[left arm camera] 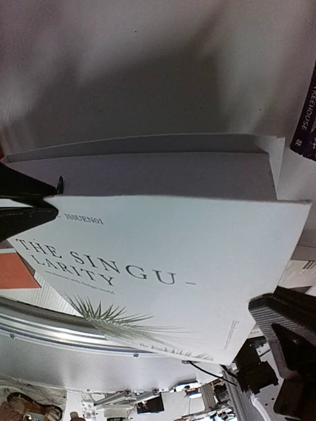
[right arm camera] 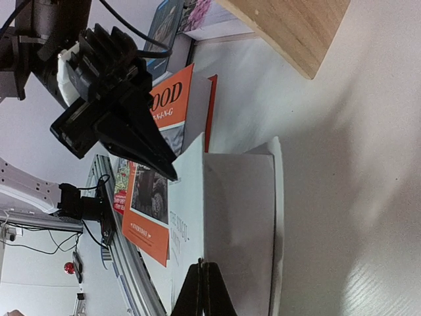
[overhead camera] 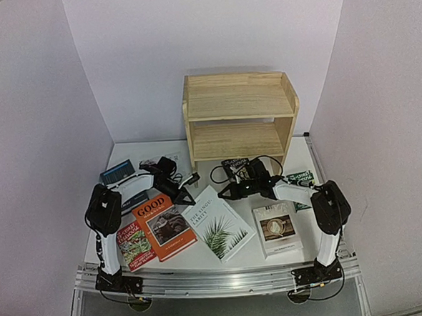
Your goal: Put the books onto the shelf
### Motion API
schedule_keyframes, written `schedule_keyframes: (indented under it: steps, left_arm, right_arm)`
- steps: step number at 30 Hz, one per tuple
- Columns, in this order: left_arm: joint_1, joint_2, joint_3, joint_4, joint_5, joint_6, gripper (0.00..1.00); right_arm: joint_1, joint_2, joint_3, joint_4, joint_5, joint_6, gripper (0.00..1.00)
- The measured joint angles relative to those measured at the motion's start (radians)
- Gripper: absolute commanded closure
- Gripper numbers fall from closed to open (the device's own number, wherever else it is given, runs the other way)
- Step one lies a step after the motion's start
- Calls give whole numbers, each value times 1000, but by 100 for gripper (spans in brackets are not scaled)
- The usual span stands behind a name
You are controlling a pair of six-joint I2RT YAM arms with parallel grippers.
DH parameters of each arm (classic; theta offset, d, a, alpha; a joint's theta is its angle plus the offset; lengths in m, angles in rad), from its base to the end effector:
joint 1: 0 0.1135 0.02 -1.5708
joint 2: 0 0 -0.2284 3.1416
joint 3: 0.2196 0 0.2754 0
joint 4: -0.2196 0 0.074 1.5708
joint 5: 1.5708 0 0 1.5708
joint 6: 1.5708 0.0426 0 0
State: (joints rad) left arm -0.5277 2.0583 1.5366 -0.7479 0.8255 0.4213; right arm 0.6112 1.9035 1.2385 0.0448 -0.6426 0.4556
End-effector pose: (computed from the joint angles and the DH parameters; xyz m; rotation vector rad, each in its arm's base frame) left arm 0.3475 -0.2388 0.1351 1.3686 2.2787 -1.1812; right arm 0.3384 0.2683 0.1479 -0.5764 2.2818 1.2718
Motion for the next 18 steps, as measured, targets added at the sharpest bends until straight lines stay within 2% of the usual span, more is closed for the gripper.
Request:
schedule_keyframes:
  steps: [7,10,11,12,14,18]
  left_arm:
    - [5,-2,3,-36,37,-41,100]
    - [4,-14,4,-41,28,-96,100]
    - [3,-19,10,-49,17,-123,100]
    - [1,-23,22,-64,3,-152,100]
    - [-4,-25,62,-95,-31,-207,100]
    - [-8,-36,111,-123,-83,-302,100]
  right_arm:
    - [-6,15,12,1,9,-1,100]
    - [-5,15,12,3,46,1,57]
    - [-3,14,12,5,76,1,47]
    - [1,10,10,7,110,-2,41]
    - [11,-11,-1,1,202,-22,33]
    - [58,-83,11,-83,426,-96,30]
